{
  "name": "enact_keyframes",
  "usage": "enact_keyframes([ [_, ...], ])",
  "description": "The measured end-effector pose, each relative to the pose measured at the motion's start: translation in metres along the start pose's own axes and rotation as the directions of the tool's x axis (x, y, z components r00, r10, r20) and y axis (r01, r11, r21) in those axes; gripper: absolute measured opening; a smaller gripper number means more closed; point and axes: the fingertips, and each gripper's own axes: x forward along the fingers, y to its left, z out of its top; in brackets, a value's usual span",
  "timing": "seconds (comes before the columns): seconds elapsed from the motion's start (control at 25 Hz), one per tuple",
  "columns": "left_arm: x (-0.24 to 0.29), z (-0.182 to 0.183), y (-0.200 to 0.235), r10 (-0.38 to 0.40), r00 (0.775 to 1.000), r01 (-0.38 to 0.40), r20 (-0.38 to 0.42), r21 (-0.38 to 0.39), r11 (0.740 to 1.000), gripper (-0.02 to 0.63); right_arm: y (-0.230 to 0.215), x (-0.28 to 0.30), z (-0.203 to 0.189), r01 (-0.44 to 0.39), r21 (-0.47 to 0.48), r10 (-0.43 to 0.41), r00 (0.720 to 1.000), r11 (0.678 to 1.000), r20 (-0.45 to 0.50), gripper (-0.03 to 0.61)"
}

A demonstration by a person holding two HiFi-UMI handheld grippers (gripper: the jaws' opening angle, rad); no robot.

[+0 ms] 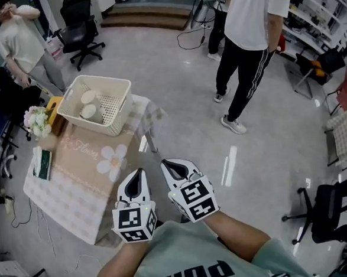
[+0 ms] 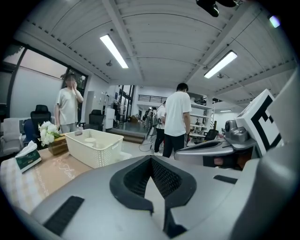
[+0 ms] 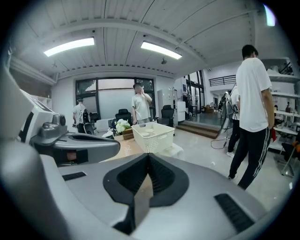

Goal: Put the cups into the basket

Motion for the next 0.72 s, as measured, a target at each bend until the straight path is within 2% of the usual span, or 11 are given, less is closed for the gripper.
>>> enact_keyframes([
  [0.12, -0.008, -0.005, -0.025, 0.041, 0.999, -0.041, 0.001, 0.005, 0.999, -0.002, -0.007, -0.025, -0.008, -0.04, 0.014, 0.04, 0.999, 0.999, -0.001, 0.014],
  [0.28, -0.019, -0.015, -0.047, 0.079, 0.997, -0.079, -0.002, 0.001, 0.997, -0.002, -0.015, -0.048, -0.021, -0.058, -0.013, 0.058, 0.998, 0.998, -0.008, 0.014],
  [0.6, -0.056, -0.028, -0.048, 0.12, 0.993, -0.12, 0.002, -0.01, 0.993, -0.003, 0.022, -0.068, -0.036, -0.097, -0.022, 0.097, 0.995, 0.995, -0.012, 0.012],
  [0.72, -0.067, -0.032, -0.044, 0.113, 0.994, -0.113, 0.006, -0.005, 0.994, -0.002, 0.033, -0.069, -0.04, -0.079, -0.02, 0.079, 0.997, 0.997, -0.006, 0.011],
])
